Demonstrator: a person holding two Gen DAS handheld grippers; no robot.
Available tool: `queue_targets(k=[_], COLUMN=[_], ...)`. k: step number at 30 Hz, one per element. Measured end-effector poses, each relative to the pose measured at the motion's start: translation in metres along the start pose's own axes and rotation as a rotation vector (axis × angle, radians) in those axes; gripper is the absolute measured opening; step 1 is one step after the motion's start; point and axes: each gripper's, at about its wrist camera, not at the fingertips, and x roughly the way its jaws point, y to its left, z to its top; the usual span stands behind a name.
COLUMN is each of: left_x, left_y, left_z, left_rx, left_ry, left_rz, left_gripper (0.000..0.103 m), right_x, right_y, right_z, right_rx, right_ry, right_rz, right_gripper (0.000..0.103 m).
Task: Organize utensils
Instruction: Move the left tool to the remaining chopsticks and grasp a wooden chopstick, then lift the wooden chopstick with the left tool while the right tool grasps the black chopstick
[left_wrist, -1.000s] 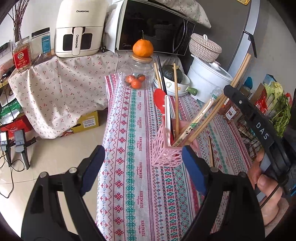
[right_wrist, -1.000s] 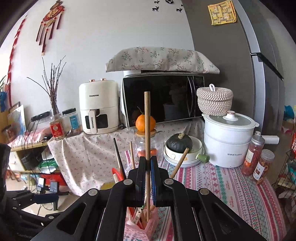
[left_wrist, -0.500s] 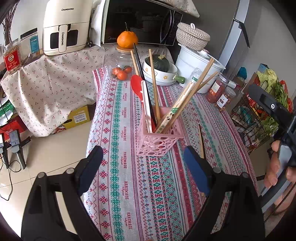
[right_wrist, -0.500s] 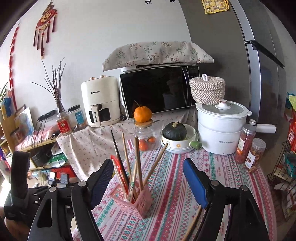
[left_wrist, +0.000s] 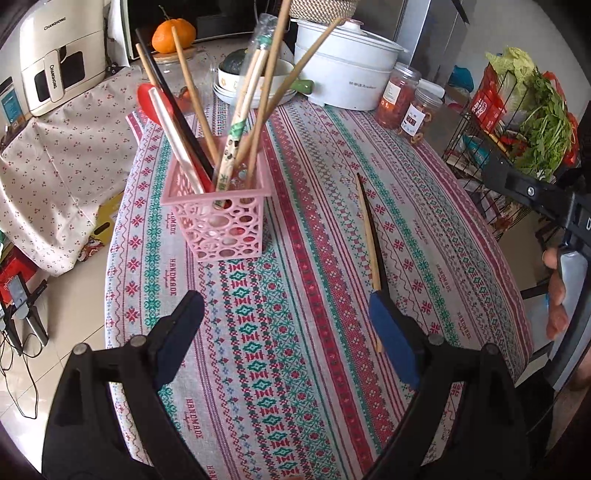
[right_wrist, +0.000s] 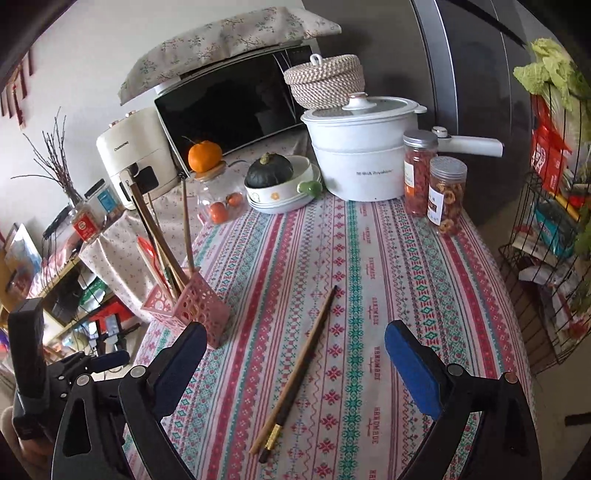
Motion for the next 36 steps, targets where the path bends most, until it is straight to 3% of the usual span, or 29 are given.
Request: queue_targets(k=[7,13,15,20,22,27,36], left_x=[0.028,0.059,0.072,0.109,0.118,0.124,0.138], left_y=[-0.035,-0.052,-0.054,-0.052,-0.055,-0.069,-0.084], left_z=[0.001,0.016,0.023,0.038,0.043,0.059,0.079], left_rx=[0.072,0.044,0.016,-0.108,-0.122,-0.099,-0.068], left_ry=[0.078,0.134,0.154,0.234,0.240,0.211,0.207], left_rz=[0.024,0.016,0.011,-0.058,-0.056,-0.043,-0.006], left_gripper=[0.091,0.089,0.082,0.036,0.029,0.021,0.020], right_x=[0.015,0.014,0.013,0.015,0.015,0.017,0.021], right_y=[-0.043,-0.061,-0.064,-0.072,-0.073,-0.074,-0.085], right_z=[-0.010,-0.002,0.001,0.004,0.005,0.008,0.012], right_rx=[0.096,0.084,0.082,0.109,0.115,0.107,0.133], right_ry=[0.153,0.145,0.147,0.169,0.176,0.187,0.204], right_rz=[-0.067,-0.138,-0.144,-0.109,-0.099,-0.092,-0.111], right_gripper=[0.098,0.098,0.098,0.098,0.098,0.098,0.098])
